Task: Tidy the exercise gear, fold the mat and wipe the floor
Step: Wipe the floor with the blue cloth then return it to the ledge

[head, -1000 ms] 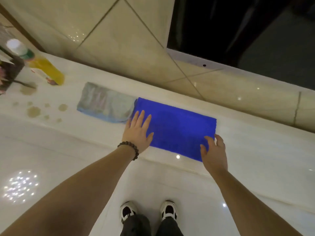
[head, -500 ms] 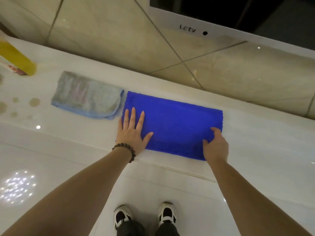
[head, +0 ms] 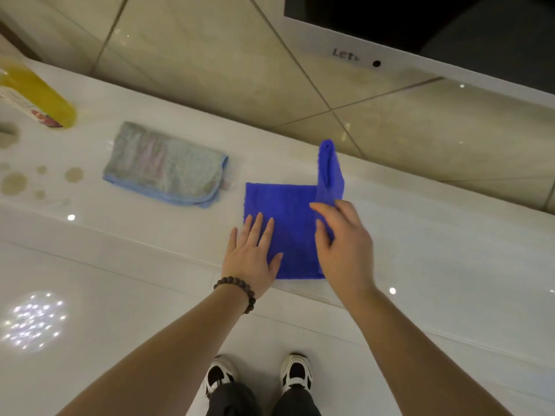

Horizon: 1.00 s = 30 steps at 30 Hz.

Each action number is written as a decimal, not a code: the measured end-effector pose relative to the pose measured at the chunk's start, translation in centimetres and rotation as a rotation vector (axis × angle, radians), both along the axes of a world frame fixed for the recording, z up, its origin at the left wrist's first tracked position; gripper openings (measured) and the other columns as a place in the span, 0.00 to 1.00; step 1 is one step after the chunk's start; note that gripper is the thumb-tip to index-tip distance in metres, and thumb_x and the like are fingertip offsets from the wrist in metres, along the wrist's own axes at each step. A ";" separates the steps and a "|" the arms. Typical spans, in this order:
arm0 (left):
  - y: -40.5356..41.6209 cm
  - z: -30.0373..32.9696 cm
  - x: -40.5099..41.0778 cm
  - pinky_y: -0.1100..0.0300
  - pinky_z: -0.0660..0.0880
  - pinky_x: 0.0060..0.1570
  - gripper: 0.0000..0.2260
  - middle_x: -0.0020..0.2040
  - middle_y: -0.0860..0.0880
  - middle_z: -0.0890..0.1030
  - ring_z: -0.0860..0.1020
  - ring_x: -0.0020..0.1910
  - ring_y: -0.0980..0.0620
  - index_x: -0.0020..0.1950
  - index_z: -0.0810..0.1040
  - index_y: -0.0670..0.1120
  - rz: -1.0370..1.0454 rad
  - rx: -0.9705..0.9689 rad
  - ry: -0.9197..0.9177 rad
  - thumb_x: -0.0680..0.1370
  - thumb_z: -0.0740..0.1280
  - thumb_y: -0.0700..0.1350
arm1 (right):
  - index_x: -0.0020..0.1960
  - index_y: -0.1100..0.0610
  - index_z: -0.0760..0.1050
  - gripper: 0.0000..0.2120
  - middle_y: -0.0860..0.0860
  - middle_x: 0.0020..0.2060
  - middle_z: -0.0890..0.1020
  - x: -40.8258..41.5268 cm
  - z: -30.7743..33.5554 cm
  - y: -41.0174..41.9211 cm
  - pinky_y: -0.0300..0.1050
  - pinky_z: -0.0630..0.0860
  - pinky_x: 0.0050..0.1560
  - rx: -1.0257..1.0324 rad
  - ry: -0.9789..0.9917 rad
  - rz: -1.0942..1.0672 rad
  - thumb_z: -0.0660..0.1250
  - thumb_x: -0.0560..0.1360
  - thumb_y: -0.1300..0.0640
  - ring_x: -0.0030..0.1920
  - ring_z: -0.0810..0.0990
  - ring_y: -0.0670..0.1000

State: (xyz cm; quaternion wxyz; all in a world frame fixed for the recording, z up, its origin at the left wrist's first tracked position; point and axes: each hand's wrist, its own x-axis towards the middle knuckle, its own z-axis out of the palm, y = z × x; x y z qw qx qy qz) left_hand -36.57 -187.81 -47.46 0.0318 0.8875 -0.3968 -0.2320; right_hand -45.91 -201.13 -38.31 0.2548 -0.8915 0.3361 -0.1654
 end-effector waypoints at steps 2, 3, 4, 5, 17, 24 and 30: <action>1.3 0.4 0.6 0.48 0.41 0.76 0.31 0.80 0.49 0.42 0.40 0.78 0.49 0.79 0.41 0.51 0.040 -0.014 -0.014 0.81 0.49 0.59 | 0.59 0.53 0.79 0.14 0.50 0.57 0.77 1.5 -1.2 1.9 0.35 0.69 0.44 0.016 0.033 0.086 0.65 0.76 0.62 0.49 0.77 0.47; 2.0 0.6 0.9 0.47 0.41 0.76 0.30 0.80 0.49 0.42 0.40 0.78 0.48 0.79 0.41 0.50 0.072 -0.008 -0.022 0.82 0.49 0.59 | 0.60 0.53 0.78 0.14 0.50 0.58 0.77 2.2 -1.9 2.7 0.36 0.70 0.45 0.042 0.061 0.134 0.64 0.77 0.62 0.52 0.78 0.48; 2.7 0.6 1.2 0.47 0.42 0.76 0.30 0.80 0.49 0.41 0.39 0.78 0.48 0.79 0.40 0.50 0.102 0.005 -0.026 0.82 0.48 0.58 | 0.62 0.53 0.77 0.15 0.50 0.59 0.76 2.8 -2.7 3.4 0.37 0.71 0.47 0.082 0.107 0.181 0.62 0.78 0.62 0.56 0.77 0.49; 3.4 0.6 1.5 0.46 0.42 0.76 0.29 0.80 0.49 0.41 0.39 0.78 0.48 0.79 0.39 0.49 0.130 0.021 -0.027 0.82 0.47 0.57 | 0.66 0.52 0.74 0.16 0.50 0.62 0.74 3.3 -3.5 4.0 0.39 0.72 0.50 0.132 0.174 0.228 0.61 0.79 0.60 0.59 0.75 0.49; 7.0 1.0 2.7 0.46 0.41 0.75 0.35 0.80 0.49 0.46 0.41 0.78 0.47 0.79 0.46 0.50 0.266 -0.066 0.009 0.74 0.35 0.62 | 0.73 0.47 0.61 0.34 0.55 0.74 0.60 4.3 -6.8 5.1 0.68 0.52 0.71 -0.091 0.333 0.083 0.53 0.73 0.30 0.75 0.54 0.58; 9.5 1.1 3.1 0.49 0.38 0.75 0.28 0.80 0.50 0.43 0.37 0.77 0.49 0.79 0.43 0.52 0.357 -0.061 0.019 0.82 0.48 0.57 | 0.72 0.39 0.28 0.49 0.57 0.75 0.34 6.2 -10.2 6.1 0.80 0.43 0.62 -0.074 0.772 0.071 0.46 0.62 0.18 0.74 0.34 0.65; 11.5 1.0 2.7 0.47 0.39 0.76 0.29 0.80 0.50 0.44 0.37 0.77 0.49 0.79 0.42 0.52 0.385 -0.039 0.014 0.82 0.50 0.57 | 0.75 0.39 0.48 0.33 0.56 0.76 0.49 4.7 -10.8 5.4 0.77 0.49 0.66 -0.161 0.699 0.088 0.55 0.74 0.33 0.75 0.45 0.63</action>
